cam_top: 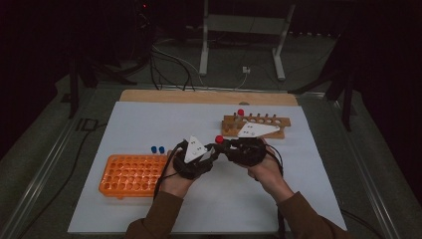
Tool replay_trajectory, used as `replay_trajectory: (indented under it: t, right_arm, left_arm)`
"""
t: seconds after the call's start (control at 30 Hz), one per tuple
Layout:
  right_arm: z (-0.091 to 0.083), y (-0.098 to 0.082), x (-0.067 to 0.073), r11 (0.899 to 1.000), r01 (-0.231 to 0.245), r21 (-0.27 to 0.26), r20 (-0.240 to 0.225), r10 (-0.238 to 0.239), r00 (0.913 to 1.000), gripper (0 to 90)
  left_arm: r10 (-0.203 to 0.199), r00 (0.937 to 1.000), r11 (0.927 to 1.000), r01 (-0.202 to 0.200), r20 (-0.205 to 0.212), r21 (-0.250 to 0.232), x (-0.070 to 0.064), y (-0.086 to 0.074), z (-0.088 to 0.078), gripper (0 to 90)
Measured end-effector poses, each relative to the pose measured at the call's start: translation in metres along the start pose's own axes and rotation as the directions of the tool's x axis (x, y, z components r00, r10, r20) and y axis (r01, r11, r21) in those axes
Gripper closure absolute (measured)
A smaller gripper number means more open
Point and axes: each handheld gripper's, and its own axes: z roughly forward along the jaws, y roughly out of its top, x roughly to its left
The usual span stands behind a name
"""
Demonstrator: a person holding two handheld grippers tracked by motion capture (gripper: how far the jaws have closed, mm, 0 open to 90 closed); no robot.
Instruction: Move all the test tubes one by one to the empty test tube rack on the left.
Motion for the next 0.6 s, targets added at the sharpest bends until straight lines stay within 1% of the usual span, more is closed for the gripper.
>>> replay_trajectory:
  t: [0.13, 0.23, 0.3, 0.43, 0.5, 0.6]
  right_arm:
    - [0.001, -0.001, 0.0, 1.0, 0.002, 0.005, 0.0, -0.002, 1.0, 74.1]
    - [0.001, -0.001, 0.0, 1.0, 0.003, 0.005, -0.003, -0.003, 1.0, 73.8]
    - [0.001, -0.001, 0.0, 1.0, -0.003, 0.002, -0.001, 0.003, 1.0, 72.0]
    - [-0.002, -0.002, -0.003, 1.0, -0.015, -0.013, -0.01, 0.015, 0.9998, 59.7]
    - [-0.004, -0.003, -0.005, 1.0, -0.023, -0.02, -0.011, 0.023, 0.9997, 55.5]
    - [-0.006, -0.005, -0.008, 0.999, -0.032, -0.026, 0.002, 0.032, 0.9995, 49.1]
  left_arm:
    - [0.009, 0.9999, 0.9999, -0.009, 0.008, 0.005, -0.001, 0.0, 0.0, 74.2]
    - [0.009, 0.9999, 0.9999, -0.009, 0.01, 0.005, 0.0, 0.0, 0.0, 75.2]
    - [0.005, 1.0, 1.0, -0.005, 0.007, 0.004, 0.0, 0.0, 0.0, 75.4]
    - [-0.011, 0.9999, 0.9999, 0.011, -0.005, 0.005, 0.003, -0.001, -0.001, 75.4]
    - [-0.021, 0.9997, 0.9998, 0.021, -0.01, 0.0, 0.005, -0.002, -0.003, 75.4]
    - [-0.04, 0.9991, 0.9992, 0.039, -0.013, -0.007, 0.009, -0.005, -0.007, 75.4]
